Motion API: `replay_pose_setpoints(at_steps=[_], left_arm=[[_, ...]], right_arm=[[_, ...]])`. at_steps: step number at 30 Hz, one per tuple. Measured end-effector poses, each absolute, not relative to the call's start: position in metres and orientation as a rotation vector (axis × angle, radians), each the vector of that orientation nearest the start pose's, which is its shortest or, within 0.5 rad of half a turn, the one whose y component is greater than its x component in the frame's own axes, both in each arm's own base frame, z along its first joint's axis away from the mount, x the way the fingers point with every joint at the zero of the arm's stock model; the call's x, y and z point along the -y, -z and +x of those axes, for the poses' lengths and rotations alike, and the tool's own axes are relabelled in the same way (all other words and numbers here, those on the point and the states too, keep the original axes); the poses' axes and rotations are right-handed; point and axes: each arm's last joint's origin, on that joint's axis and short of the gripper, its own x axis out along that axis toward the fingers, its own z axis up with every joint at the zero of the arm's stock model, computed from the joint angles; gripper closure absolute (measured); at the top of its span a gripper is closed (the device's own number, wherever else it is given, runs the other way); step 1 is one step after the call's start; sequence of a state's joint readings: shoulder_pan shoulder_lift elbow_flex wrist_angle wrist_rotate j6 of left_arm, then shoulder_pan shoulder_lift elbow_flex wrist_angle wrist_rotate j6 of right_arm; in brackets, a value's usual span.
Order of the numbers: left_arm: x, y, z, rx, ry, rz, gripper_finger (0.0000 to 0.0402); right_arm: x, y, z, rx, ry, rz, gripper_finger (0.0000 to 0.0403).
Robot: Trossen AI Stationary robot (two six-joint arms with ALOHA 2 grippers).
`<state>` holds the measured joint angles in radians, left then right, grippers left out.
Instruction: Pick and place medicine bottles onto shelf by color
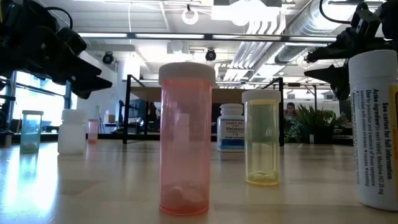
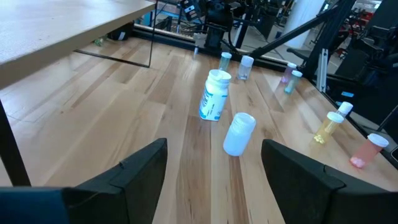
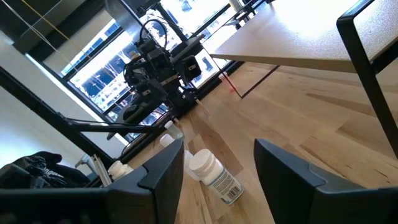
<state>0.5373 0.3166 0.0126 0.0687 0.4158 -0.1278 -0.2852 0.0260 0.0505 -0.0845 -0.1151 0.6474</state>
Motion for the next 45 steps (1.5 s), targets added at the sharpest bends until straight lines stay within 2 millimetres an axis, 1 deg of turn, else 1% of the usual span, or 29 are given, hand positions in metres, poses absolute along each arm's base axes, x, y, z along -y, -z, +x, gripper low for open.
replay_pose_setpoints(at_steps=[24,32,36,45], left_arm=[[-0.0475,-0.1476,0.1026,-0.202,-0.134,-0.235,0.0149],[-0.0475,-0.1477,0.1026,-0.202,-0.134,-0.235,0.0149],[-0.0475,-0.1477,0.1026,-0.201,-0.134,-0.235,0.0149],[-0.0475,-0.1475,0.1026,-0.202,-0.134,-0.235,0.0149]], right_arm=[[0.0238,-0.1706,0.0929,-0.001,0.184,0.661,0.0217],[0.0246,-0.1704,0.0928,0.006,0.211,0.656,0.0215],[0.0246,-0.1704,0.0928,0.003,0.21,0.637,0.0198],[0.0237,-0.1704,0.0929,-0.012,0.18,0.567,0.013]])
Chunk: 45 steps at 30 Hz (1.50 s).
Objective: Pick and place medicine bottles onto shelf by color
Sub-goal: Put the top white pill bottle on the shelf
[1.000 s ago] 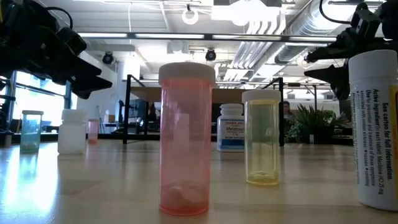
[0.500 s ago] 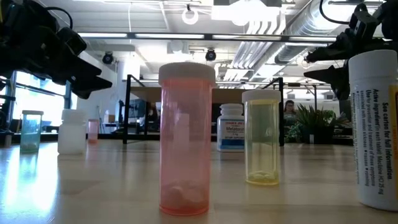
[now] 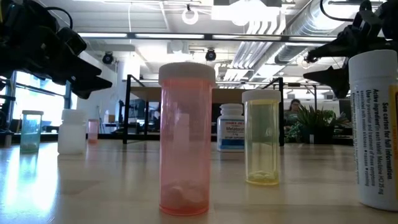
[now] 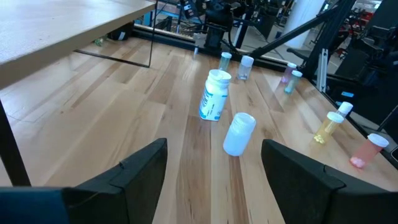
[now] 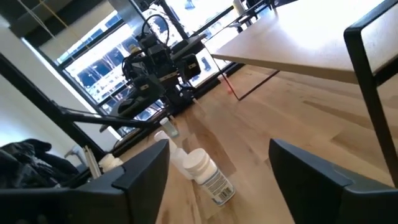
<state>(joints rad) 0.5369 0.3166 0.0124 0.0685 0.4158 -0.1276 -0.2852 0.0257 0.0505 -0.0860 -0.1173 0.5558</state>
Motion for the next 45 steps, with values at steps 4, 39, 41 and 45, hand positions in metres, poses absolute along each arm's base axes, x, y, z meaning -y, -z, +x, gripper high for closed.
replay_pose_setpoints(at_steps=[4,39,41,45], left_arm=[[-0.048,-0.148,0.103,-0.202,-0.134,-0.235,0.0149],[-0.051,-0.147,0.102,-0.2,-0.242,-0.223,0.0149],[-0.051,-0.147,0.102,-0.2,-0.249,-0.222,0.0149],[-0.051,-0.147,0.102,-0.201,-0.247,-0.222,0.0149]], right_arm=[[0.024,-0.17,0.093,-0.013,0.19,0.528,0.0116],[0.038,-0.3,0.164,-0.396,0.286,0.378,0.0116],[0.035,-0.304,0.176,-0.443,0.271,0.371,0.0116],[0.025,-0.309,0.199,-0.545,0.27,0.335,0.0116]])
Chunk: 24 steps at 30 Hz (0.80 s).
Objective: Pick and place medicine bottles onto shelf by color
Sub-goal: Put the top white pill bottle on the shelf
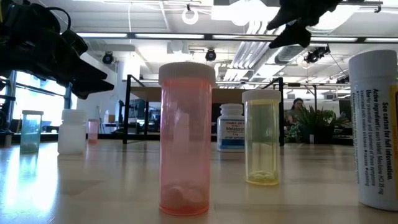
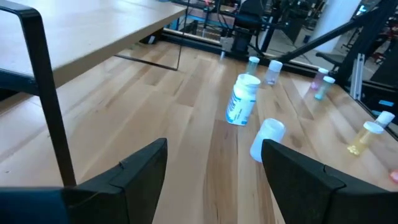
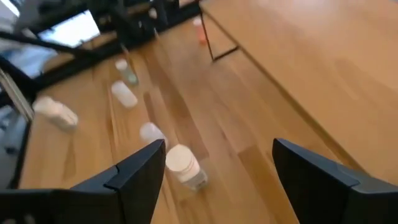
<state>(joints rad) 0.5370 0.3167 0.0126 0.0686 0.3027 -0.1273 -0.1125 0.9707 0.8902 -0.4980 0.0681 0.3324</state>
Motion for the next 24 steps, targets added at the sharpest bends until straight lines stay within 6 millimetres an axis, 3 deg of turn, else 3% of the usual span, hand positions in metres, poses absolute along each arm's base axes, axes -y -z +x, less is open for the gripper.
replay_pose_setpoints(at_steps=[6,15,24], left_arm=[[-0.051,-0.147,0.102,-0.2,-0.248,-0.223,0.0149],[-0.051,-0.148,0.102,-0.196,-0.249,-0.239,0.0149],[-0.051,-0.148,0.102,-0.184,-0.273,-0.324,0.0149]], right_arm=[[0.01,-0.294,0.237,-0.671,0.324,0.312,0.0116],[-0.008,-0.241,0.289,-0.794,0.325,0.315,0.0116],[-0.014,-0.214,0.317,-0.77,0.307,0.315,0.0116]])
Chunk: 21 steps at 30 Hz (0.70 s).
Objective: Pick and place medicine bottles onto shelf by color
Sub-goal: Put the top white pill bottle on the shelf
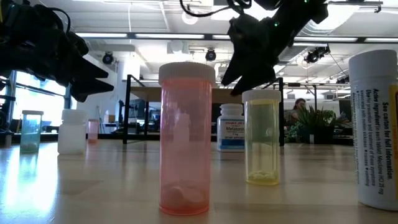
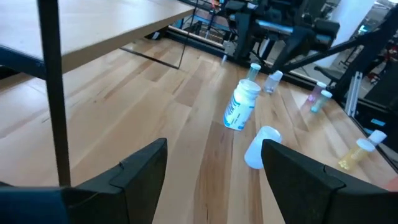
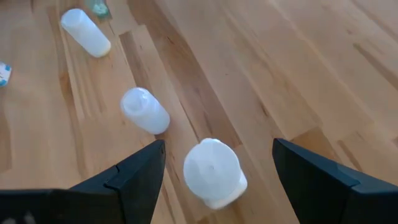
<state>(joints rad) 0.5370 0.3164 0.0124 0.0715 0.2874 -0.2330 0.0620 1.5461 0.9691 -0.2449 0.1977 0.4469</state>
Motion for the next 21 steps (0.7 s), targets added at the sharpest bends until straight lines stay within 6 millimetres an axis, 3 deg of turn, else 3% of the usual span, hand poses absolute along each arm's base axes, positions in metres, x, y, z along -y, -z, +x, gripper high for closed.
replay_pose_setpoints(at_steps=[16,21], left_arm=[[-0.051,-0.148,0.102,-0.183,-0.277,-0.324,0.0149],[-0.051,-0.148,0.102,-0.183,-0.276,-0.324,0.0149]], right_arm=[[-0.015,-0.183,0.328,-0.861,0.306,0.278,0.0117],[-0.014,-0.182,0.327,-0.862,0.325,0.276,0.0152]])
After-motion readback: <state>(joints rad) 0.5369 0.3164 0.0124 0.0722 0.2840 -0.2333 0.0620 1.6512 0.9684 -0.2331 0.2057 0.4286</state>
